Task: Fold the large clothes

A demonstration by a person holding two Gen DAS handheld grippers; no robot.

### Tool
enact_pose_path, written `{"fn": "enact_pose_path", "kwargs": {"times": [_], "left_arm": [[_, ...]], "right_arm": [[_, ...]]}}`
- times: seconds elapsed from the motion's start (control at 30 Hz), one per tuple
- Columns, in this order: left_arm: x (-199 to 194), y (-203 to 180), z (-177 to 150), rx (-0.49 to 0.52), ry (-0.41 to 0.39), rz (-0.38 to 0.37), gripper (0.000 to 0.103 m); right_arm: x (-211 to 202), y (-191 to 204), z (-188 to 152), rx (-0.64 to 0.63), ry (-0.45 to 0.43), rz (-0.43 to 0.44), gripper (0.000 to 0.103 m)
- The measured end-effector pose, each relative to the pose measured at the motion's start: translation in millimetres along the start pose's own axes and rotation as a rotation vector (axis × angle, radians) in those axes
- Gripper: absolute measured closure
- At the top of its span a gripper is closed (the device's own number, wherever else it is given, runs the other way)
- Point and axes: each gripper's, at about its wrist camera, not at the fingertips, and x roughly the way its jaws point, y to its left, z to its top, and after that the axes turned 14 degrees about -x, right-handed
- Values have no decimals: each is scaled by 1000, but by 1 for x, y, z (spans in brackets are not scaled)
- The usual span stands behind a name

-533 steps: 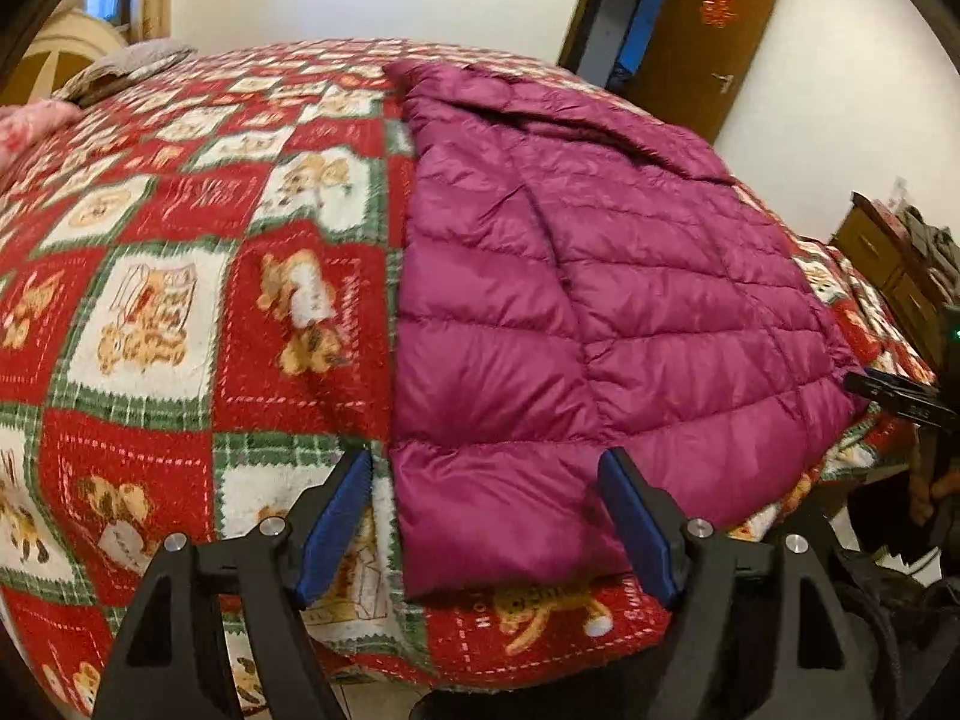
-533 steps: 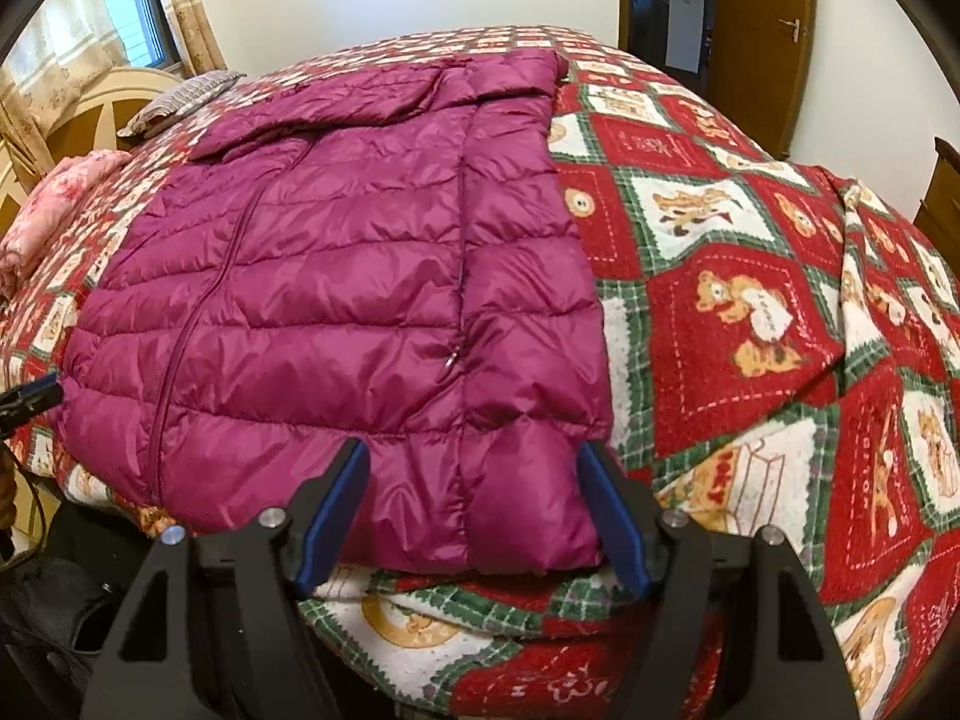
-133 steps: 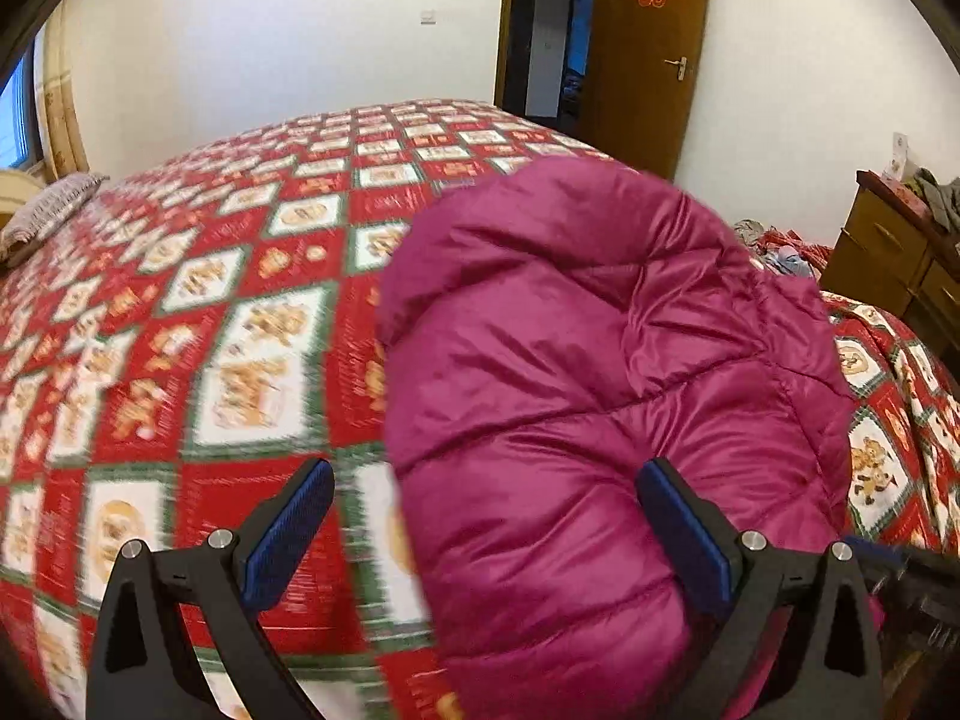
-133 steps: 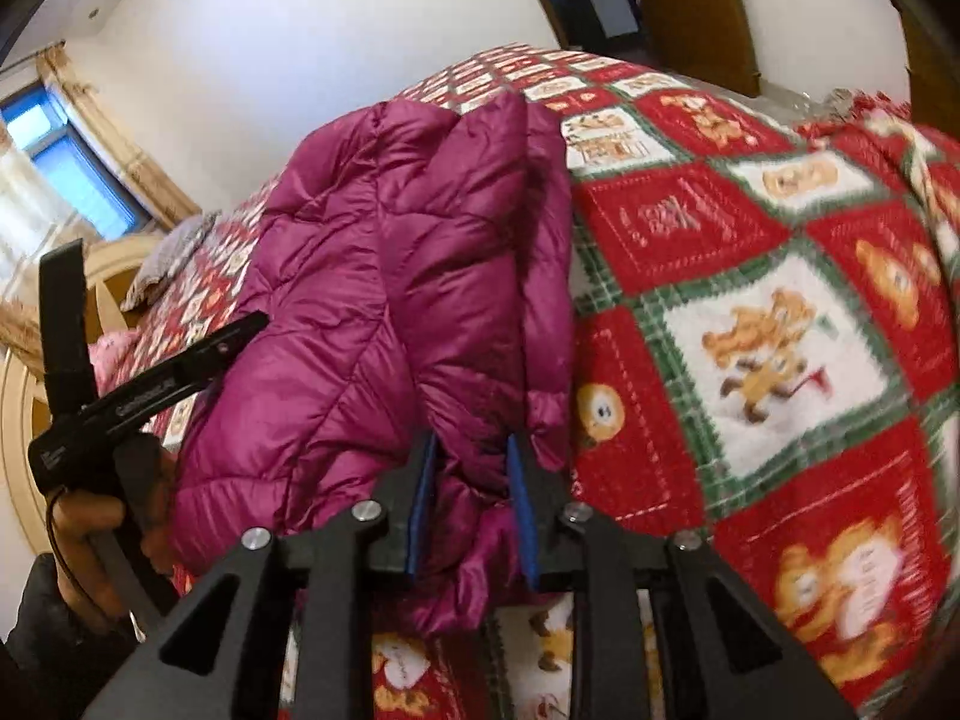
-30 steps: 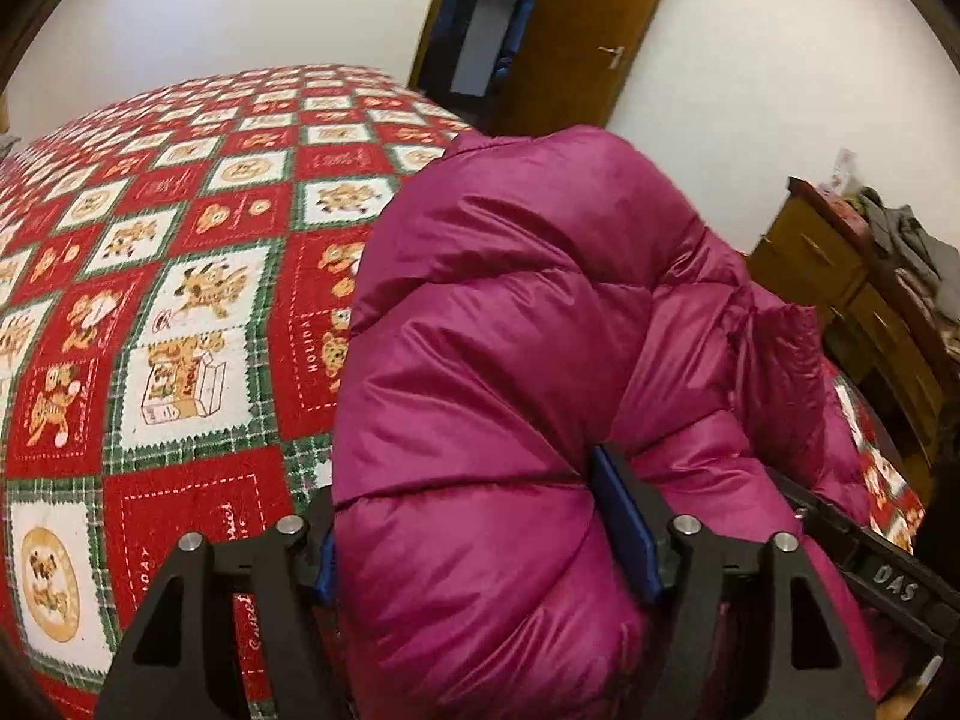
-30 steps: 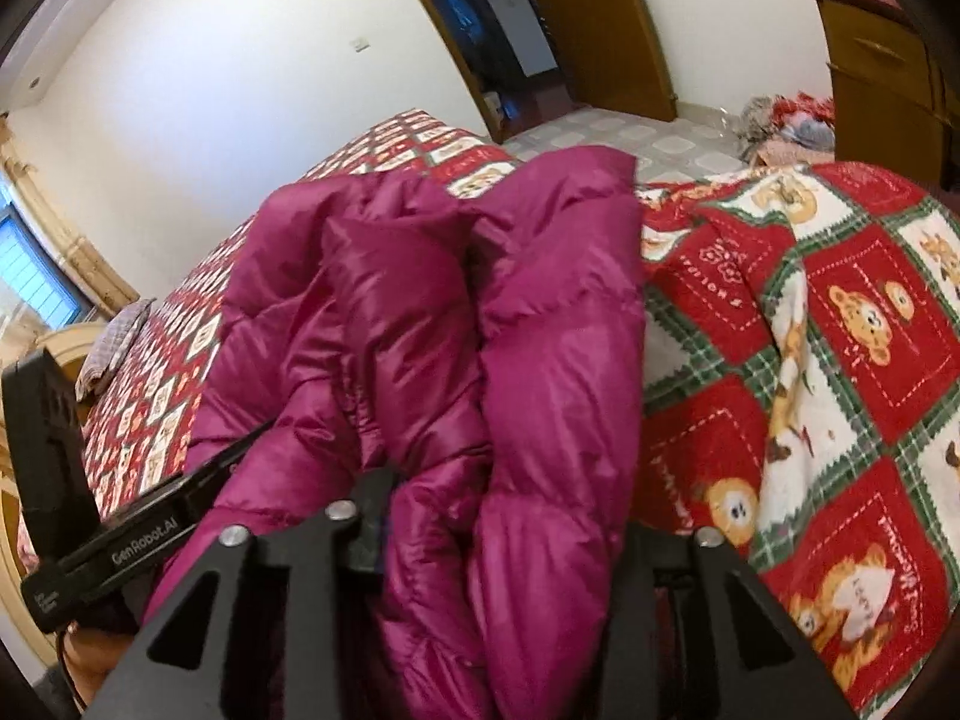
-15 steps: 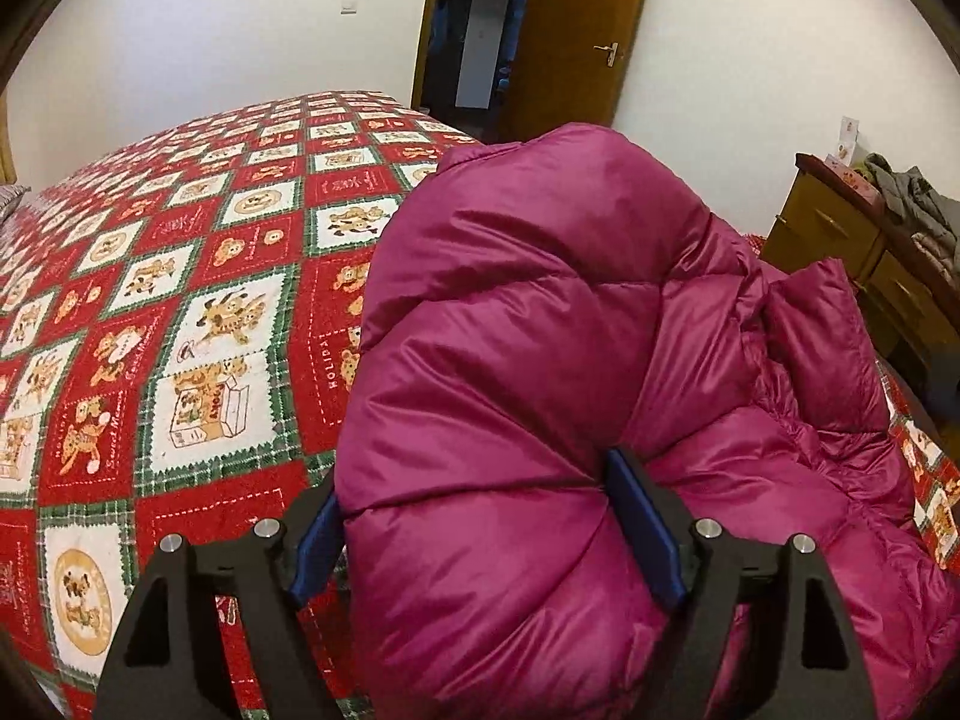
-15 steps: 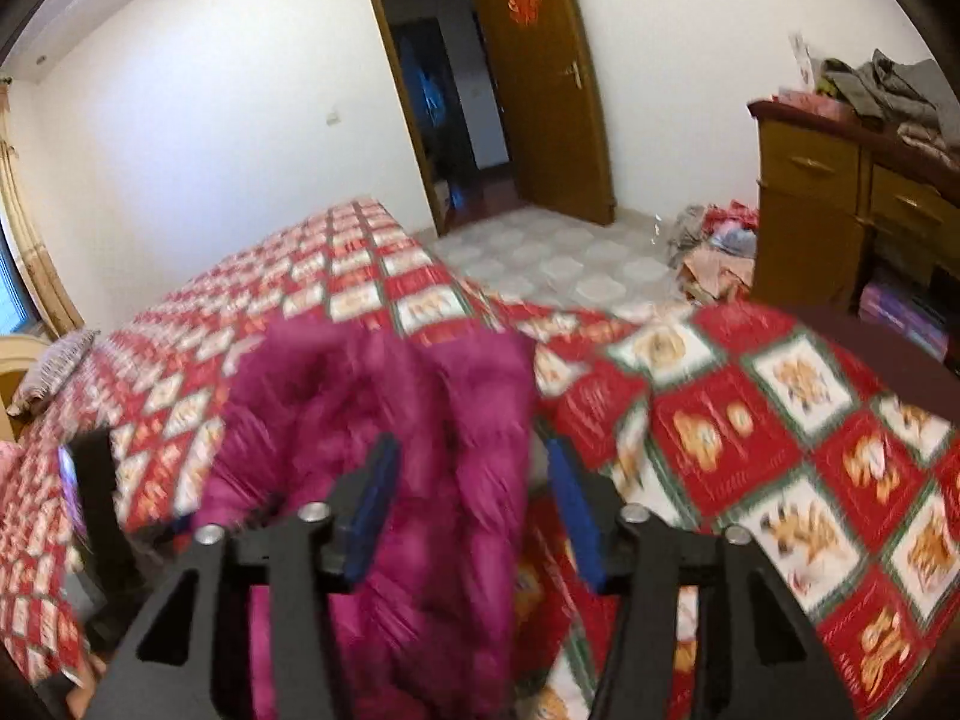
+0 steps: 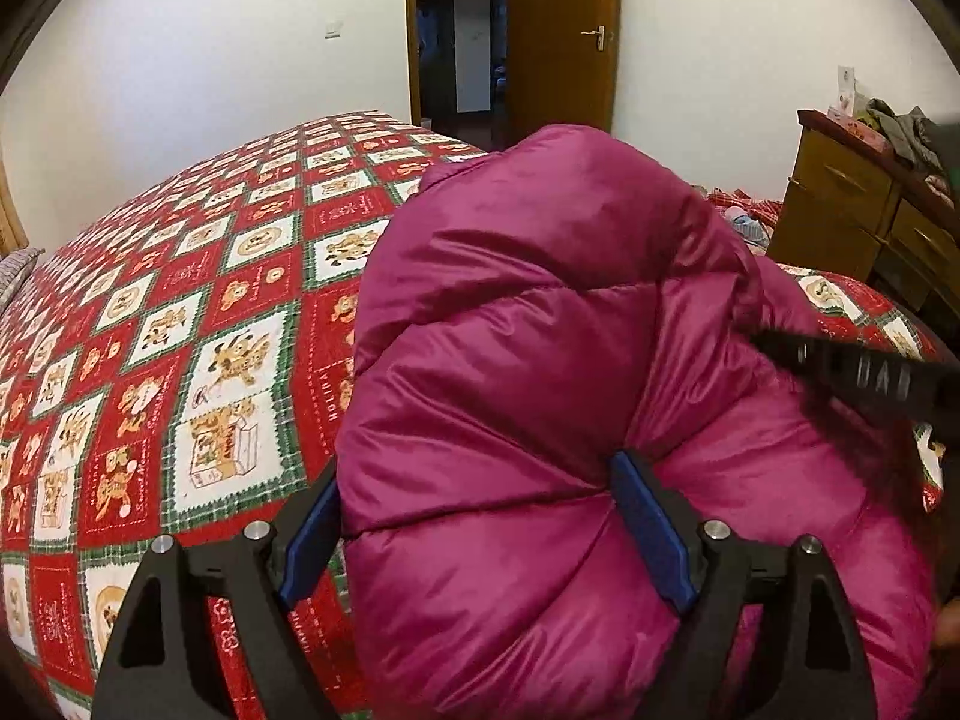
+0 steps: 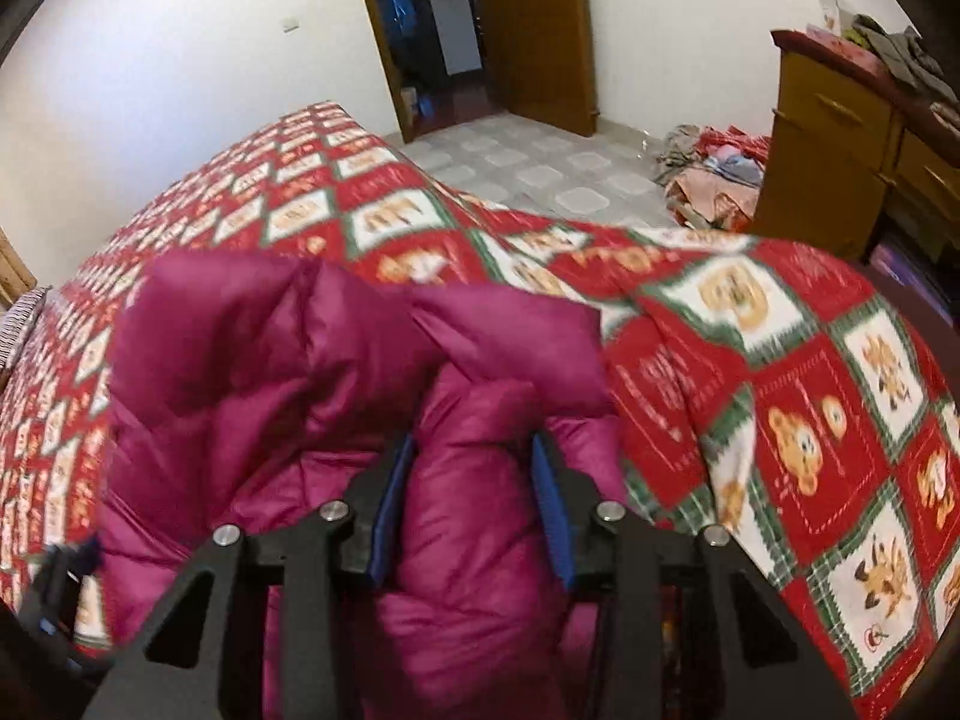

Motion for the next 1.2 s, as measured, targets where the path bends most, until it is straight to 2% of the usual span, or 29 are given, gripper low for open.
{"fn": "enact_pose_path", "kwargs": {"times": [0.13,0.2,0.27,0.33,0.4,0.53,0.7,0.87,1.03,1.2], "left_arm": [[7,-3,3,2,18,8,10],[10,0,4,-16,36,3,9],[7,2,4,-24,47,0,9],[0,4,1,-27,58,5,9],[-8,6,-3,-22,63,-3,9],[-23,13,-11,-34,66,-25,9],[-44,21,-20,-69,55,-36,9],[-69,34,-32,-86,30,-59,9],[-84,52,-55,-159,31,-76,9],[-101,54,-76,-143,26,-50,9]], "right_arm": [[-4,-6,-12,28,-45,-11,60],[-4,-2,-10,11,-38,-44,58],[-4,4,-8,-11,-32,-78,53],[-6,4,-9,-9,-34,-113,38],[-13,0,-14,15,-41,-129,34],[-44,-2,-31,40,-75,-149,34],[-91,19,-55,3,-133,-190,34],[-128,33,-90,-12,-186,-181,34],[-130,38,-125,-3,-174,-185,34],[-134,35,-147,45,-156,-172,34]]}}
